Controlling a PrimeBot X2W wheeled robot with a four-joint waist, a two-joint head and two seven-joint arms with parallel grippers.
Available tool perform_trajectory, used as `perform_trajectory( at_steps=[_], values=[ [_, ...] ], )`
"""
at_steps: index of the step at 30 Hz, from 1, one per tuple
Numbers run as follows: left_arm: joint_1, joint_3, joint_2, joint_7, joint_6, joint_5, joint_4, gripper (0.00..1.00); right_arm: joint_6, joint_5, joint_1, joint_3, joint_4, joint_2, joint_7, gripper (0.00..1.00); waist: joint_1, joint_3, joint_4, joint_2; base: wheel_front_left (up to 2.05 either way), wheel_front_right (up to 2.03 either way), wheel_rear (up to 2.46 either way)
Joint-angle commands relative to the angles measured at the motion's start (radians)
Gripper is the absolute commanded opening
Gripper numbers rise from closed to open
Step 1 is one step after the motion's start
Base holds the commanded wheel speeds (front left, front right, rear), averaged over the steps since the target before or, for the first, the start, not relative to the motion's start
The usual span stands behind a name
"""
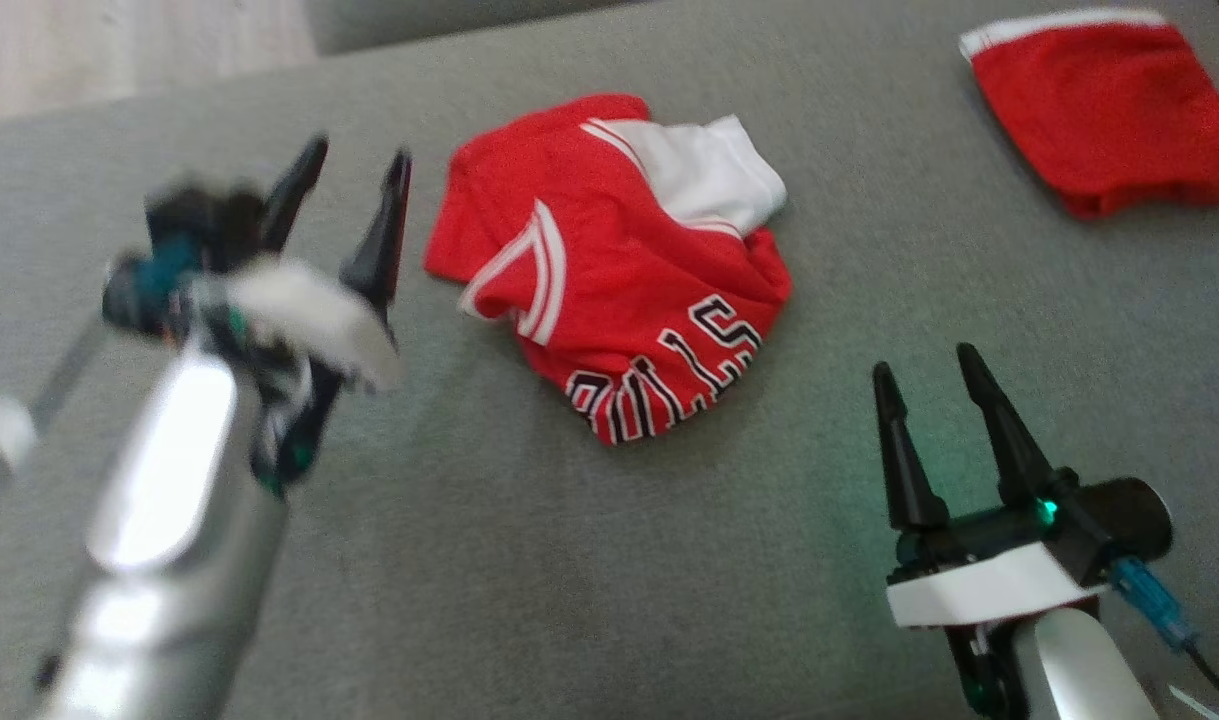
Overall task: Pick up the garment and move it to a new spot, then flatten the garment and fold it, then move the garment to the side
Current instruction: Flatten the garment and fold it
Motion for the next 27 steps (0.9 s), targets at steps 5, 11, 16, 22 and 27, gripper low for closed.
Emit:
perform_trajectory(
  at_steps=[5, 11, 16, 22, 27],
  values=[
    [-0.254, -0.103, 0.123, 0.317, -0.006, -0.263, 0.065, 1.00, -0.001, 0.023, -0.069, 0.054, -0.032, -0.005, -0.004, 1.00, -0.0006, 0.125, -0.102, 0.0000, 0.00, 0.00, 0.00],
    [-0.342, -0.186, 0.169, 0.538, -0.006, -0.472, 0.136, 1.00, -0.001, 0.049, -0.108, 0.067, -0.035, -0.005, -0.004, 1.00, -0.0006, 0.175, -0.164, 0.0000, 0.00, 0.00, 0.00],
    [-0.355, -0.183, 0.157, 0.598, -0.006, -0.640, 0.128, 1.00, -0.001, 0.065, -0.115, 0.060, -0.036, -0.005, -0.004, 1.00, -0.0006, 0.187, -0.194, 0.0000, 0.00, 0.00, 0.00],
    [-0.359, -0.206, 0.162, 0.648, -0.006, -0.746, 0.078, 1.00, -0.001, 0.080, -0.112, 0.058, -0.035, -0.005, -0.004, 1.00, -0.0006, 0.186, -0.217, 0.0000, 0.00, 0.00, 0.00],
    [-0.351, -0.279, 0.182, 0.668, -0.006, -0.765, -0.025, 1.00, -0.001, 0.087, -0.108, 0.057, -0.036, -0.005, -0.004, 1.00, -0.0006, 0.183, -0.223, 0.0000, 0.00, 0.00, 0.00]
  ],
)
